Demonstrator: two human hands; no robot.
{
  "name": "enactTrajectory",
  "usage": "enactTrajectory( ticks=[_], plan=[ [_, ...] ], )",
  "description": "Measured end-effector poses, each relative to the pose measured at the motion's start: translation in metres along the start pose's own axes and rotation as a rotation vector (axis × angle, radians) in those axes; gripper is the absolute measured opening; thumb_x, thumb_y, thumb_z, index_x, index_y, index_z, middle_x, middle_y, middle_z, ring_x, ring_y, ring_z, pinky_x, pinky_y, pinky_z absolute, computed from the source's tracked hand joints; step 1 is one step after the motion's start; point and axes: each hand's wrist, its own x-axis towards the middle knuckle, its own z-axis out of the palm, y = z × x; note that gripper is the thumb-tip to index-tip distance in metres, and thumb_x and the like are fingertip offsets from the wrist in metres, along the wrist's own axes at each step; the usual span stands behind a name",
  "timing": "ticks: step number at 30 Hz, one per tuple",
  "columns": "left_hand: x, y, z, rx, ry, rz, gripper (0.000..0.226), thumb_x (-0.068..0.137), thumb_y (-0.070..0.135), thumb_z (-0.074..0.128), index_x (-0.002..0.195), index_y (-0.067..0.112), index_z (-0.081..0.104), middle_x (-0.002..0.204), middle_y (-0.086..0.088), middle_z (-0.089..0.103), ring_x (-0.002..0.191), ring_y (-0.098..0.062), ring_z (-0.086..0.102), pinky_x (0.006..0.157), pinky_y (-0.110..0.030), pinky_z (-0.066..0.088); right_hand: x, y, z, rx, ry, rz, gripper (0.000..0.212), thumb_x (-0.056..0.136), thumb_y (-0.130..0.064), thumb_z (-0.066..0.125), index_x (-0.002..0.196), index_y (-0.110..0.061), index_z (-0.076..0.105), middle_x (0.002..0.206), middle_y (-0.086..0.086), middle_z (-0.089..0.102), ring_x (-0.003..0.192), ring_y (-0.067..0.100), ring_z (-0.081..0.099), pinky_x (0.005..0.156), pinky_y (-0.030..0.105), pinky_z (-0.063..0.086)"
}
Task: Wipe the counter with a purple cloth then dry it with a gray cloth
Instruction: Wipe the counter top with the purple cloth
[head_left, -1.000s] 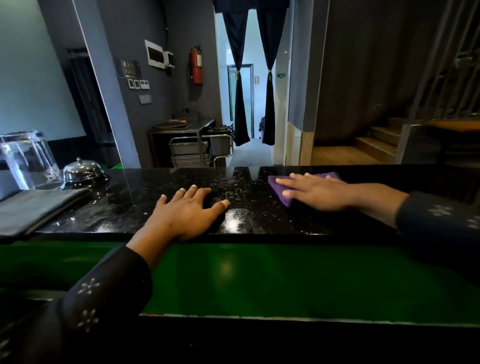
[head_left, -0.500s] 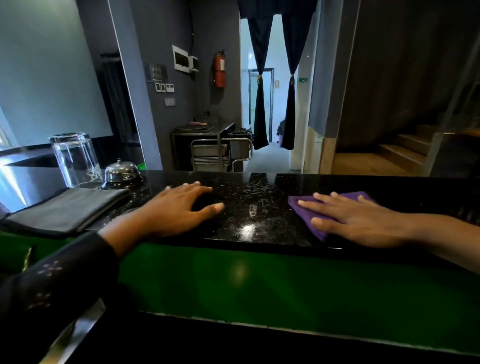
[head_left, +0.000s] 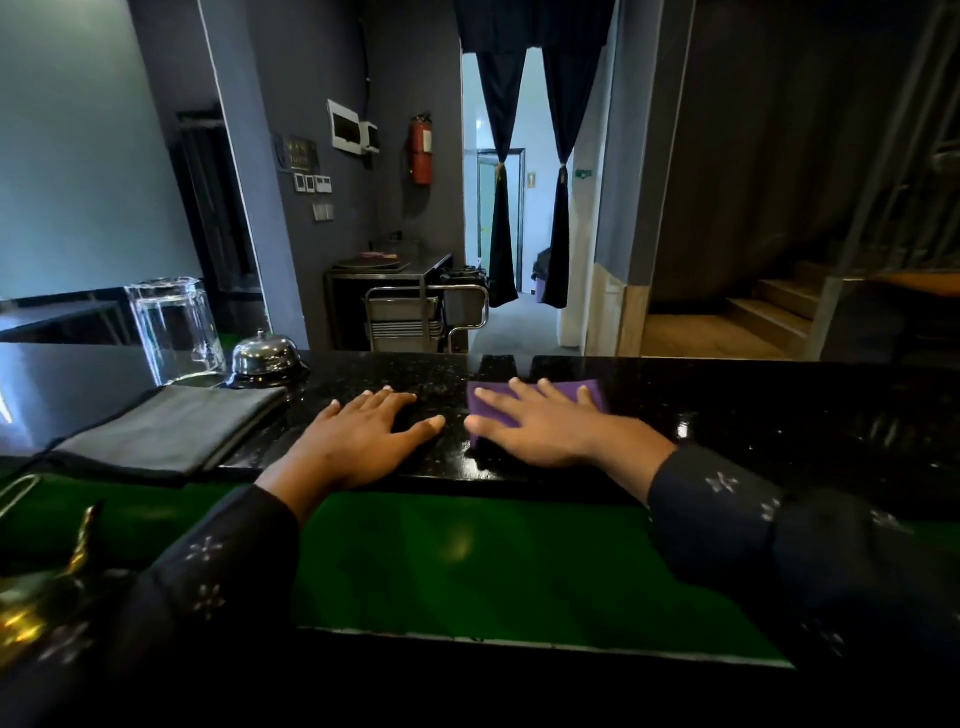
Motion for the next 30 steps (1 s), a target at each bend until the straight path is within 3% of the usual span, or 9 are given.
enactTrajectory(
  ticks=[4,7,9,12,18,21,24,26,30],
  plan=[
    [-0.005,0.001,-0.002,-0.032,0.096,0.026,0.067,0.088,0.069,0.028,0.144,0.031,0.034,0.154,0.0,0.031,0.143,-0.017,0.024,0.116,-0.049,0.008,-0.032,-0.006,0.002,0.04,0.01,-0.095,0.078,0.078,-0.082,0.013,0.148,-0.048,0.009,0.162,-0.004,0.002,0.148,0.025,0.0,0.113,0.059,-0.007],
    [-0.021,0.009,-0.004,-0.233,0.268,0.215,0.063,0.086,0.067,0.035,0.137,0.03,0.044,0.142,0.003,0.048,0.133,-0.014,0.041,0.116,-0.048,0.019,-0.049,0.003,-0.009,0.266,0.038,-0.152,0.093,0.068,-0.088,0.023,0.149,-0.043,0.017,0.159,0.001,0.023,0.146,0.026,0.018,0.116,0.057,0.008],
    [-0.037,0.021,-0.007,-0.391,0.214,0.379,0.074,0.079,0.073,0.04,0.139,0.029,0.042,0.141,0.005,0.049,0.13,-0.01,0.044,0.113,-0.042,0.03,-0.06,0.018,-0.011,0.257,0.048,-0.169,0.096,0.064,-0.09,0.031,0.148,-0.044,0.02,0.155,0.0,0.032,0.139,0.023,0.032,0.114,0.055,0.021],
    [-0.049,0.037,-0.009,-0.132,0.095,0.526,0.08,0.08,0.065,0.055,0.146,0.029,0.031,0.149,0.007,0.038,0.137,-0.009,0.034,0.117,-0.036,0.022,-0.076,0.038,-0.004,0.129,0.059,-0.204,0.092,0.064,-0.086,0.042,0.146,-0.048,0.023,0.159,-0.008,0.02,0.146,0.017,0.017,0.118,0.047,0.015],
    [-0.055,0.039,-0.004,-0.153,0.196,0.624,0.044,0.084,0.028,0.068,0.126,0.03,0.059,0.129,0.005,0.061,0.119,-0.009,0.055,0.103,-0.035,0.043,-0.095,0.038,-0.001,0.161,0.198,-0.277,0.061,0.083,-0.037,0.071,0.138,-0.04,0.046,0.147,-0.004,0.044,0.136,0.012,0.038,0.116,0.034,0.026],
    [-0.064,0.039,-0.01,-0.351,0.303,0.579,0.023,0.085,0.018,0.067,0.106,0.029,0.071,0.098,0.007,0.072,0.088,-0.008,0.067,0.083,-0.032,0.055,-0.107,0.039,-0.014,0.211,0.276,-0.305,0.033,0.084,-0.019,0.071,0.114,-0.031,0.068,0.114,-0.007,0.068,0.107,0.007,0.06,0.098,0.035,0.047],
    [-0.065,0.054,-0.032,-0.699,0.337,0.508,0.017,0.085,0.014,0.067,0.101,0.017,0.071,0.089,0.006,0.072,0.081,-0.006,0.069,0.078,-0.02,0.055,-0.111,0.036,-0.042,0.309,0.422,-0.305,0.017,0.085,-0.019,0.07,0.101,-0.022,0.072,0.093,-0.009,0.069,0.089,0.005,0.064,0.081,0.025,0.052],
    [-0.057,0.066,-0.053,-0.862,0.375,0.471,0.017,0.084,0.015,0.068,0.1,0.011,0.072,0.089,-0.001,0.073,0.082,-0.008,0.069,0.076,-0.019,0.054,-0.106,0.035,-0.066,0.416,0.468,-0.283,0.012,0.084,-0.018,0.071,0.096,-0.02,0.071,0.087,-0.01,0.068,0.084,0.005,0.064,0.076,0.022,0.049],
    [-0.029,0.081,-0.087,-0.964,0.428,0.391,0.017,0.085,0.019,0.069,0.097,0.009,0.072,0.087,-0.005,0.072,0.08,-0.012,0.067,0.076,-0.029,0.058,-0.09,0.042,-0.108,0.69,0.373,-0.197,0.014,0.082,-0.016,0.074,0.096,-0.014,0.07,0.097,0.01,0.071,0.089,0.022,0.067,0.083,0.038,0.056]
  ],
)
